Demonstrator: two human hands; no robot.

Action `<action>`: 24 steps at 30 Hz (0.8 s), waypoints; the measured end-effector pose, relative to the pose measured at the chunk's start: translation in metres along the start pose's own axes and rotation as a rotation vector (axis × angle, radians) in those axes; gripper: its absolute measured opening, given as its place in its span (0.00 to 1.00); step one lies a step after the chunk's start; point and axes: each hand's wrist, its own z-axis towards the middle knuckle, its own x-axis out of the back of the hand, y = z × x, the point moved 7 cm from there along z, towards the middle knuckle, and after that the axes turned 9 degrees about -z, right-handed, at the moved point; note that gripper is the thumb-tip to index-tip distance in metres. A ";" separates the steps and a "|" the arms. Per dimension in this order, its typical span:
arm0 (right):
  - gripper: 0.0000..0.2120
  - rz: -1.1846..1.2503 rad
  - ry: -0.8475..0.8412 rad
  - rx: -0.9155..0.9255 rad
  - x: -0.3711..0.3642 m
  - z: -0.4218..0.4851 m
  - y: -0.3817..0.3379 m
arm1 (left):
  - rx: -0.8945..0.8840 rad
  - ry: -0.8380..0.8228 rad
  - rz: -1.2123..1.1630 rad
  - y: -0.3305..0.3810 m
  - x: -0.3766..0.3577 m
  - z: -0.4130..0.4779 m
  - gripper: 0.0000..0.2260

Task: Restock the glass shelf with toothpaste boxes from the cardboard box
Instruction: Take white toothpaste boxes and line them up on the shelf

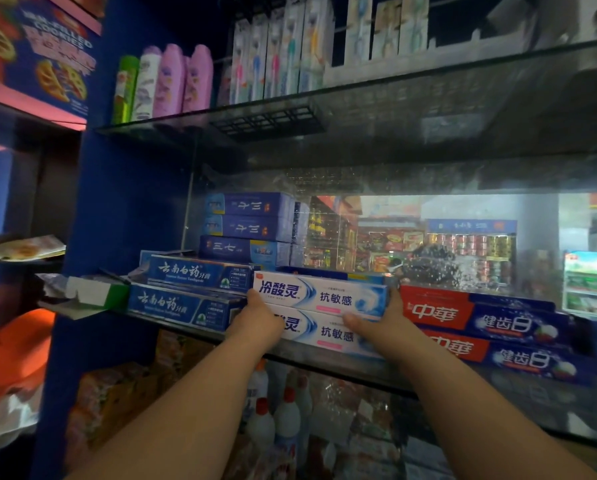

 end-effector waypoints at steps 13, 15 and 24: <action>0.29 -0.074 0.114 -0.087 0.003 0.002 0.002 | -0.123 0.200 0.113 0.001 -0.001 -0.013 0.33; 0.29 -0.051 0.127 -0.089 0.004 0.001 0.001 | -0.159 0.222 0.108 0.002 0.000 -0.014 0.31; 0.29 -0.077 0.101 -0.088 0.000 0.003 0.002 | -0.408 0.332 0.120 0.009 -0.004 -0.024 0.23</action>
